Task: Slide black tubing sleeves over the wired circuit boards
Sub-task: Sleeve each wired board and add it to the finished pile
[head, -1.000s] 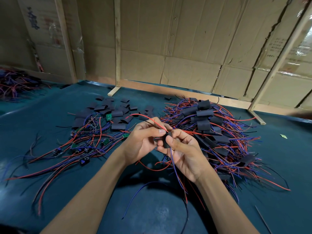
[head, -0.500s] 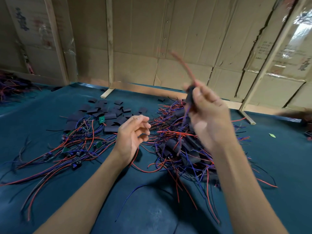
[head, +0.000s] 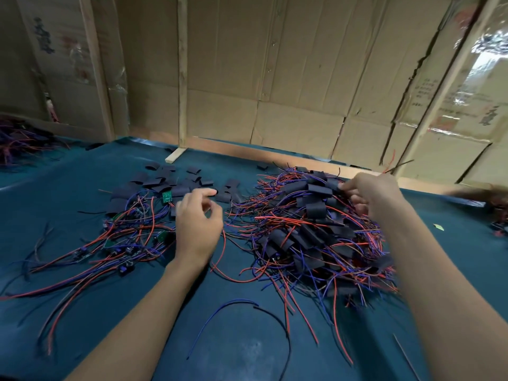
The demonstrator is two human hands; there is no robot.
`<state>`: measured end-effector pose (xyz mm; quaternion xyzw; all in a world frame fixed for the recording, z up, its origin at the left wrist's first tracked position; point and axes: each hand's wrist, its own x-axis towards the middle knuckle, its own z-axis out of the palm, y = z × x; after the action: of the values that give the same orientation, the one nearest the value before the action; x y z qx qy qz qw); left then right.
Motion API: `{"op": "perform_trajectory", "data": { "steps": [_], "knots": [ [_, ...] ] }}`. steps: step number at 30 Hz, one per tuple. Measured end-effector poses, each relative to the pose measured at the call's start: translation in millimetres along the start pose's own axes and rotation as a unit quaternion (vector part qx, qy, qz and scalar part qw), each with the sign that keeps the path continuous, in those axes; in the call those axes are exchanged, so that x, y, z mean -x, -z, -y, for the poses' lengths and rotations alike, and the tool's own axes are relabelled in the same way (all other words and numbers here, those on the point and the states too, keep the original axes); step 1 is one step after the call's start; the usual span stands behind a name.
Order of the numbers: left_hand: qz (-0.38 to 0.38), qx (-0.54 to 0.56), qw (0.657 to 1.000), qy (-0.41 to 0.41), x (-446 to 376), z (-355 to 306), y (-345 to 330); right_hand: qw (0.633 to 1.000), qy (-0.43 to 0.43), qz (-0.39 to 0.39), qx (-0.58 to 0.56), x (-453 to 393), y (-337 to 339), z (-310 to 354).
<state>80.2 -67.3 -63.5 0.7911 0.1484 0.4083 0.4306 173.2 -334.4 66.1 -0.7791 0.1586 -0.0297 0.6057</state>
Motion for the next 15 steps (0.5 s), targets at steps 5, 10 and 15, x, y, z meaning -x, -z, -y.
{"op": "perform_trajectory", "data": {
  "steps": [5, 10, 15],
  "knots": [
    [0.132, -0.318, 0.937, 0.063, -11.7, 21.5, 2.3, 0.989, -0.008, -0.046, -0.141, 7.5, 12.5, 2.3],
    [0.220, -0.398, 0.883, 0.114, -19.9, 20.3, -1.2, 0.952, 0.071, -0.202, -0.219, 32.6, 19.8, -11.6],
    [0.253, -0.401, 0.870, 0.134, -46.0, 15.1, 10.7, 0.840, 0.430, -0.246, -0.224, 91.8, -25.6, -40.7]
  ]
}}
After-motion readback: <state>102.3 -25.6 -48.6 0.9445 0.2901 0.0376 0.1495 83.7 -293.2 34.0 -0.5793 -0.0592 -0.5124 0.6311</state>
